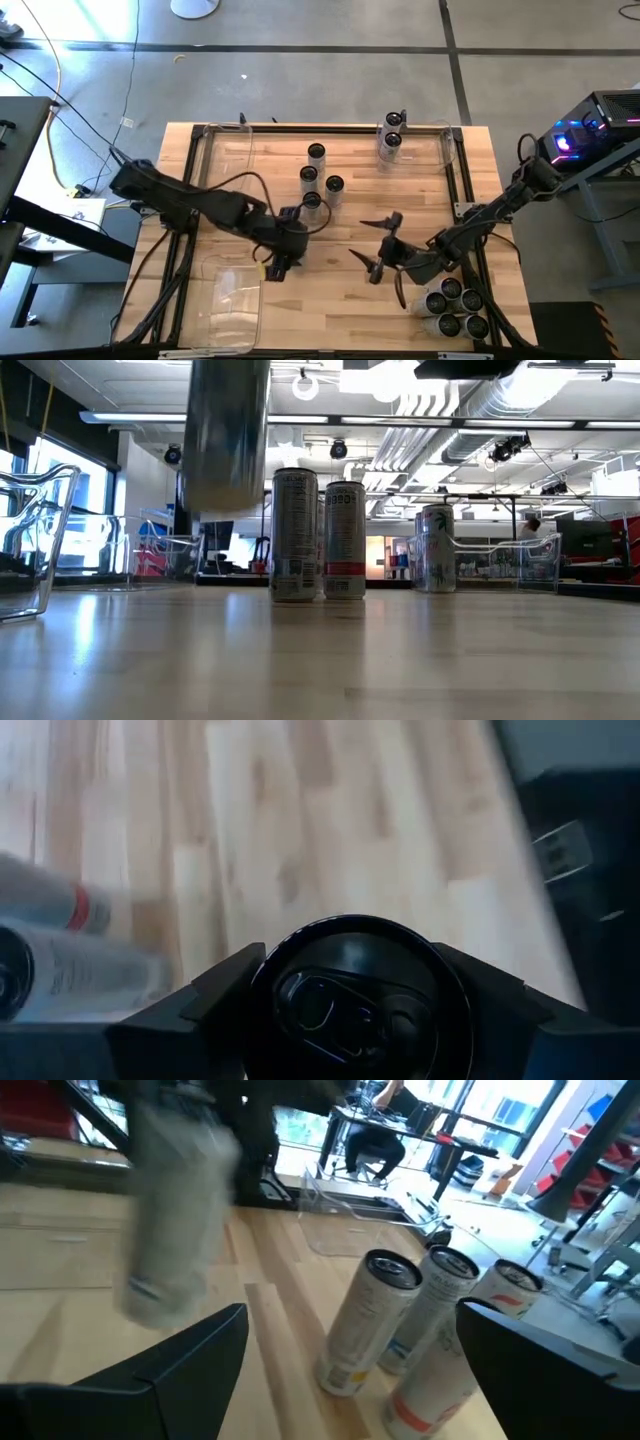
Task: Sort soda cans
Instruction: Put the white blue soda can into the bottom transparent bin
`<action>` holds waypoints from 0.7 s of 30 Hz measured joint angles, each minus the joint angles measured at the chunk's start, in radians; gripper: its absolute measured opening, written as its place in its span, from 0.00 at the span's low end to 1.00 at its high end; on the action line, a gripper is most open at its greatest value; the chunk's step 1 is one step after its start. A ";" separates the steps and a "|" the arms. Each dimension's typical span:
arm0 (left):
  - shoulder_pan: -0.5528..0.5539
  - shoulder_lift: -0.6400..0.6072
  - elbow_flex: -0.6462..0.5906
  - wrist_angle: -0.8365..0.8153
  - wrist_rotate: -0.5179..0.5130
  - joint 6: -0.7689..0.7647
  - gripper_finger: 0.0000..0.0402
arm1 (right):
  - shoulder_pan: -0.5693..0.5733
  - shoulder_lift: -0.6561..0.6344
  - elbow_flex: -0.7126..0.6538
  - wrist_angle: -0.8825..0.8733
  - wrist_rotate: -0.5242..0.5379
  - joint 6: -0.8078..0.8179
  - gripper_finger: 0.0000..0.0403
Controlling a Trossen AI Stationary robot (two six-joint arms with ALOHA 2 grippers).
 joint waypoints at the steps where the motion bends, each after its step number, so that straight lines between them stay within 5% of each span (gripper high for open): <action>1: -0.017 0.000 0.036 -0.005 -0.005 -0.032 0.61 | -0.003 0.000 0.000 0.001 -0.002 -0.011 0.88; 10: -0.226 0.000 0.232 -0.195 -0.292 -0.478 0.61 | -0.023 0.000 0.000 0.045 -0.122 -0.163 0.88; 21: -0.520 0.060 0.233 -0.496 -0.318 -1.007 0.61 | -0.110 0.000 0.000 0.157 -0.309 -0.236 0.88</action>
